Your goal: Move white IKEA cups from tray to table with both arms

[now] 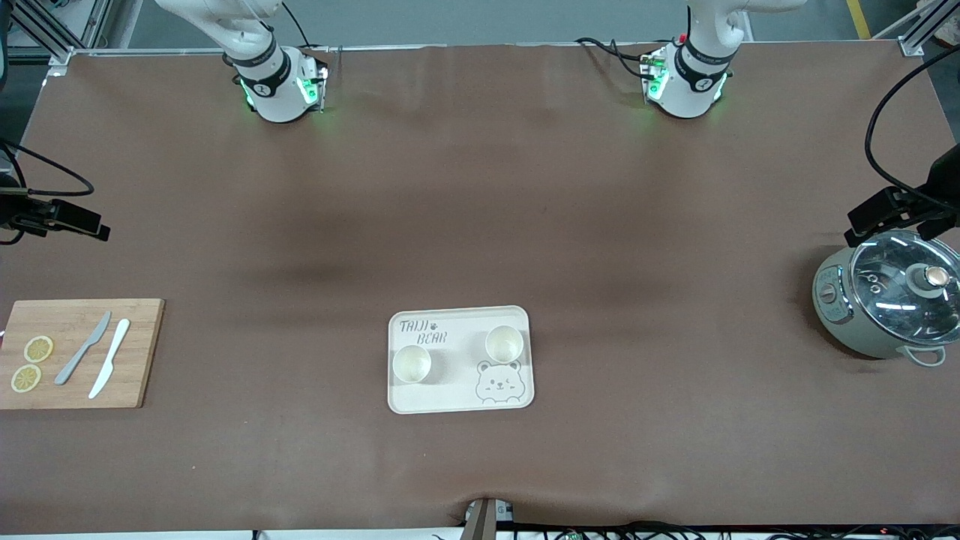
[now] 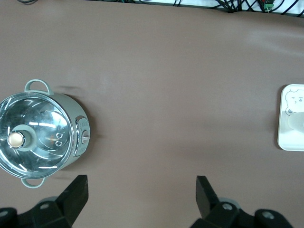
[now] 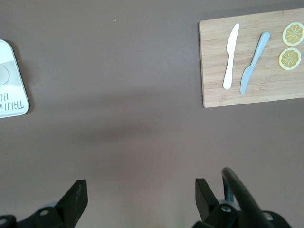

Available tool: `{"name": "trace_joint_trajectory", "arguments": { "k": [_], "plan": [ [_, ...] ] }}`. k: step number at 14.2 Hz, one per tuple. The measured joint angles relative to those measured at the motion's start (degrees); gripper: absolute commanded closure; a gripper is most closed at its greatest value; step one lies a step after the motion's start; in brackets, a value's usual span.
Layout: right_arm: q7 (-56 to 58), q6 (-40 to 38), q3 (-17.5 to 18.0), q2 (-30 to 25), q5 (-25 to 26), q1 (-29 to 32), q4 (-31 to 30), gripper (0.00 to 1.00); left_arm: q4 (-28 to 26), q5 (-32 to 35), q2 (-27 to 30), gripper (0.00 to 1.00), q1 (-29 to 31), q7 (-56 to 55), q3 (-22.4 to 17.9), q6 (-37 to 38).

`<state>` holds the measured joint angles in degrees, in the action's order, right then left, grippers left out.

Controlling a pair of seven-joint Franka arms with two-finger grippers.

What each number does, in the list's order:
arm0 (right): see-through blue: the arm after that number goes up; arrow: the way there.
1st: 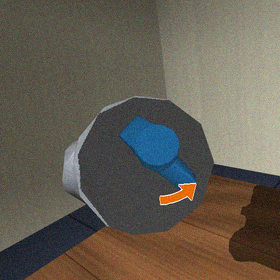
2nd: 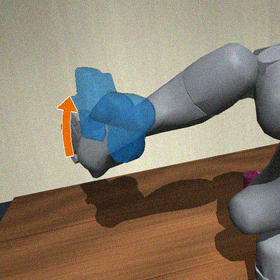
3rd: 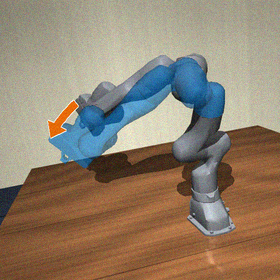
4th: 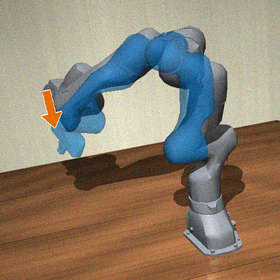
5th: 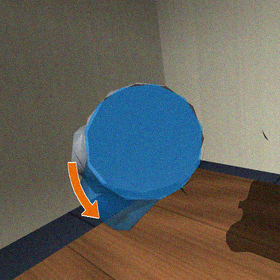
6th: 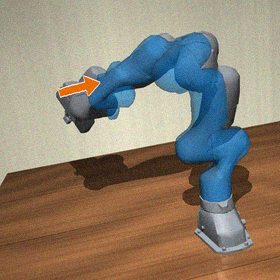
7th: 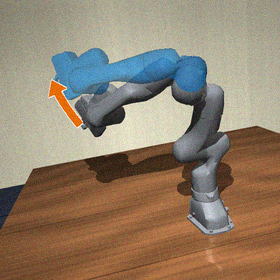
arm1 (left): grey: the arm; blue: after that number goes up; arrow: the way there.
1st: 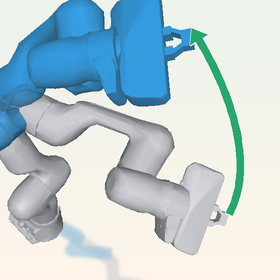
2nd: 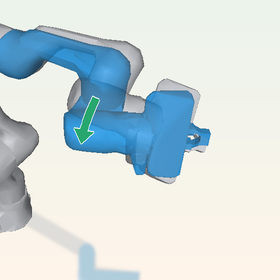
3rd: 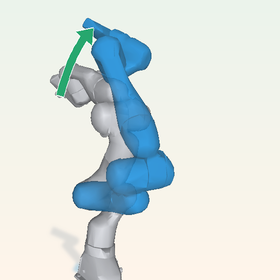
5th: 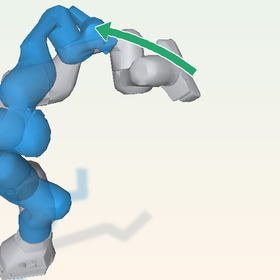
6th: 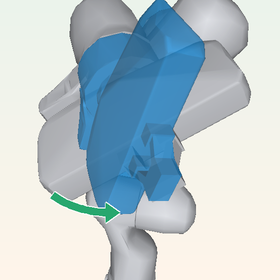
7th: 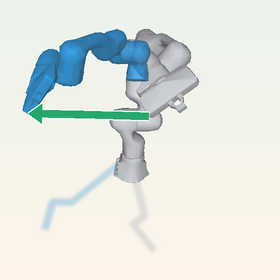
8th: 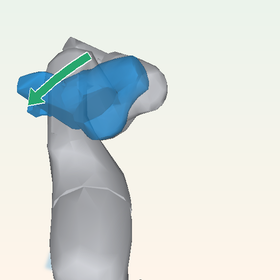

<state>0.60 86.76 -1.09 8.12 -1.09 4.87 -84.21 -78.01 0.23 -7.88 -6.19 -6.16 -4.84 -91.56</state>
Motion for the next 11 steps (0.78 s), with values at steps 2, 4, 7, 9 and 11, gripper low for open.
{"name": "trace_joint_trajectory", "arguments": {
  "k": [2, 4, 7, 9, 11],
  "plan": [
    [0.00, 0.00, 0.01, 0.00, 0.00, 0.00, 0.00, 0.00, 0.00, 0.00, 0.00, 0.00, 0.05, 0.09, -0.01, 0.00],
    [0.00, 0.00, 0.05, 0.00, 0.00, -0.02, 0.00, 0.00, 0.00, 0.00, -0.08, 0.00, 0.06, 0.61, -0.01, 0.00],
    [0.00, 0.01, 0.21, 0.00, -0.02, -0.03, 0.00, 0.00, 0.00, 0.00, -0.47, 0.00, 0.06, 0.70, -0.01, 0.00],
    [-0.05, 0.03, 0.34, 0.00, -0.14, -0.05, 0.03, 0.00, -0.03, 0.00, -0.78, 0.00, 0.06, 0.71, -0.01, 0.04],
    [-0.07, 0.03, 0.70, 0.00, -0.50, -0.36, 0.32, 0.00, -0.17, 0.00, -1.56, 0.00, 0.06, 0.71, -0.01, 0.23]
  ]
}}
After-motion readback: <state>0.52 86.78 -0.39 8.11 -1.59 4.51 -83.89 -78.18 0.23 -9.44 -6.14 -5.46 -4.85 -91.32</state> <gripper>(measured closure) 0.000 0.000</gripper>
